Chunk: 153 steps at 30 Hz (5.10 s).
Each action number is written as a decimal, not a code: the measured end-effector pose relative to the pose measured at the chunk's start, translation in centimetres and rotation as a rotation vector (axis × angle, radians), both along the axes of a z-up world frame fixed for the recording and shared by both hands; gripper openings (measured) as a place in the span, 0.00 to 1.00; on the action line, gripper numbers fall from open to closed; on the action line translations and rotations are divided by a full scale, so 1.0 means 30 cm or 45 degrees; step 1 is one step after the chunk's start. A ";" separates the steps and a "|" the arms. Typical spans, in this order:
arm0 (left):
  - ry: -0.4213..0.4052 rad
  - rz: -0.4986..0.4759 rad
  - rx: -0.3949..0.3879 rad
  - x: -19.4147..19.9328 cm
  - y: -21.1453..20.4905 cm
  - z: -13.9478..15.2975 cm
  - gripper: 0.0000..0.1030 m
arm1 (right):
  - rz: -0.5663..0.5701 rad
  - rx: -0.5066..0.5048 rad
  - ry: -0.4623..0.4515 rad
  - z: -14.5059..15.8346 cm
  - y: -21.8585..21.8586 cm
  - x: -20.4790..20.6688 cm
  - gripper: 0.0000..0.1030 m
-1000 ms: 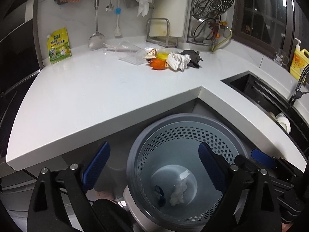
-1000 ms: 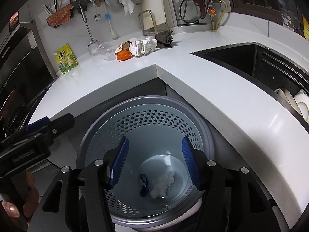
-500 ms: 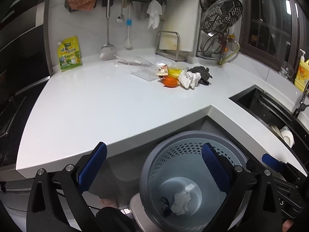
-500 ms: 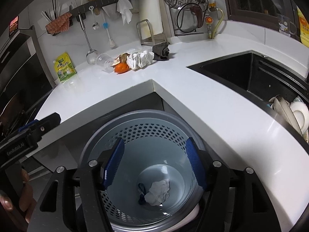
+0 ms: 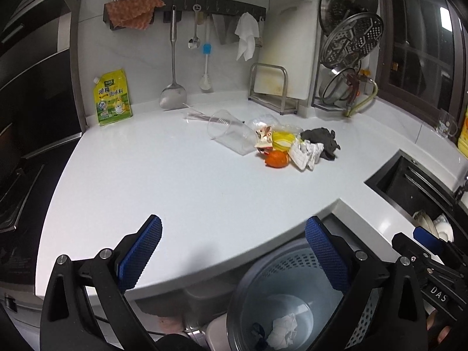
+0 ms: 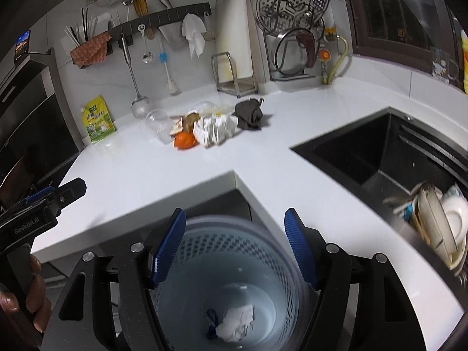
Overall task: Collect trash
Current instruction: 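Grasp the dark grey cloth with the right tool while the left tool approaches the clear cup, then grasp the clear plastic cup with the left tool and lift it, then carry the grey cloth in the right tool over the bin while the left tool carries the cup there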
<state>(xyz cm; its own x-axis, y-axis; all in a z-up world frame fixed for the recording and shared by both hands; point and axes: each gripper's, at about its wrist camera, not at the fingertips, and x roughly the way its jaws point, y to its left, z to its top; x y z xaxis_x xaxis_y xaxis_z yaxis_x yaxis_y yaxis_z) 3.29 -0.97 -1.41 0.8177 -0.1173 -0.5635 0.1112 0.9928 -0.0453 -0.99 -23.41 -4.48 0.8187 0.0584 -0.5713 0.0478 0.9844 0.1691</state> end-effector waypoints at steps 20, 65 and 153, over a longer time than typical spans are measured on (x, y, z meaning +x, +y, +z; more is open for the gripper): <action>0.043 0.119 -0.046 0.403 -0.013 0.062 0.94 | 0.015 -0.066 -0.015 0.080 -0.043 0.403 0.67; 0.263 0.218 -0.050 0.843 -0.078 -0.053 0.94 | 0.136 -0.028 0.286 -0.045 -0.152 1.038 0.32; 0.045 -0.057 0.091 0.047 -0.137 -0.008 0.47 | -0.080 0.015 0.009 0.037 -0.052 0.016 0.30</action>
<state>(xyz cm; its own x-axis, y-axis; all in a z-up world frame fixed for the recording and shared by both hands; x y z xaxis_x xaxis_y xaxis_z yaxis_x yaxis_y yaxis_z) 4.69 -5.09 -1.66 0.7922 -0.1121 -0.5999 0.1552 0.9877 0.0205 -0.52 -24.98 -3.37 0.8169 0.0134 -0.5766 0.1108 0.9774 0.1798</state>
